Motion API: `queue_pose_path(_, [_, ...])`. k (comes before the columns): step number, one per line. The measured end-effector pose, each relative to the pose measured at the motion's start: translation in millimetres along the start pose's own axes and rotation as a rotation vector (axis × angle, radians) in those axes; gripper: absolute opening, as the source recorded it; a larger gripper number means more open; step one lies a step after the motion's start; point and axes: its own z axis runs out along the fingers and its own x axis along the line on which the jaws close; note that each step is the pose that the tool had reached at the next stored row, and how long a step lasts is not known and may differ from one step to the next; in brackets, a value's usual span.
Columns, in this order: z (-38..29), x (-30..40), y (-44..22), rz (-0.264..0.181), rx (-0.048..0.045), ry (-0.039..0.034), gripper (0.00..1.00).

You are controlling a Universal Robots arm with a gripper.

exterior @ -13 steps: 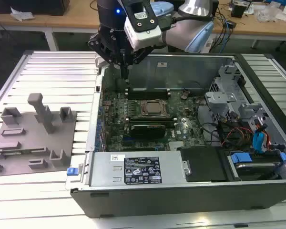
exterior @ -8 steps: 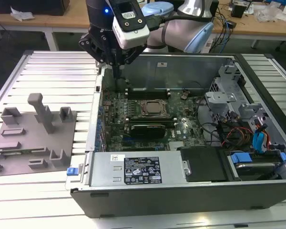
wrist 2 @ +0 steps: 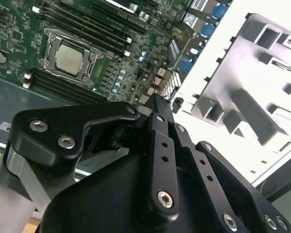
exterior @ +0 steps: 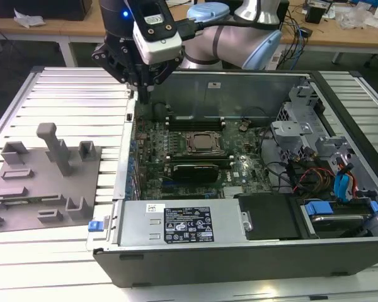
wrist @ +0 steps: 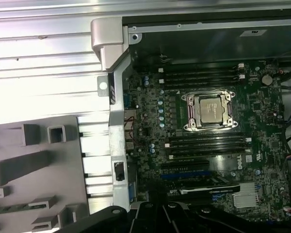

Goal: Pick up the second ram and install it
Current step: 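Reach for the second ram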

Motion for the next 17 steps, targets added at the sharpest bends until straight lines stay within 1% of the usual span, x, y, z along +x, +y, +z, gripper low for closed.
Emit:
queue_pose_path(3, [-0.2,9.0,-0.7,0.0,0.0,0.0,0.11])
queue_pose_path(5, [-0.4,17.1,-1.3,0.0,-0.0001,-0.0001,0.11])
queue_pose_path(7, [-0.5,22.1,-1.7,0.0,0.0,-0.0001,0.11])
queue_pose_path(11, [-1.0,37.8,-2.8,0.0,0.0,0.0,0.11])
queue_pose_path(13, [-1.1,42.3,-3.2,0.0,0.0,0.0,0.11])
queue_pose_path(14, [-1.2,45.2,-3.4,0.0,0.0,0.0,0.11])
queue_pose_path(15, [-1.3,50.7,-3.8,0.0,-0.0001,-0.0001,0.11])
queue_pose_path(17, [-1.4,55.3,-4.1,0.0,-0.0001,-0.0001,0.11])
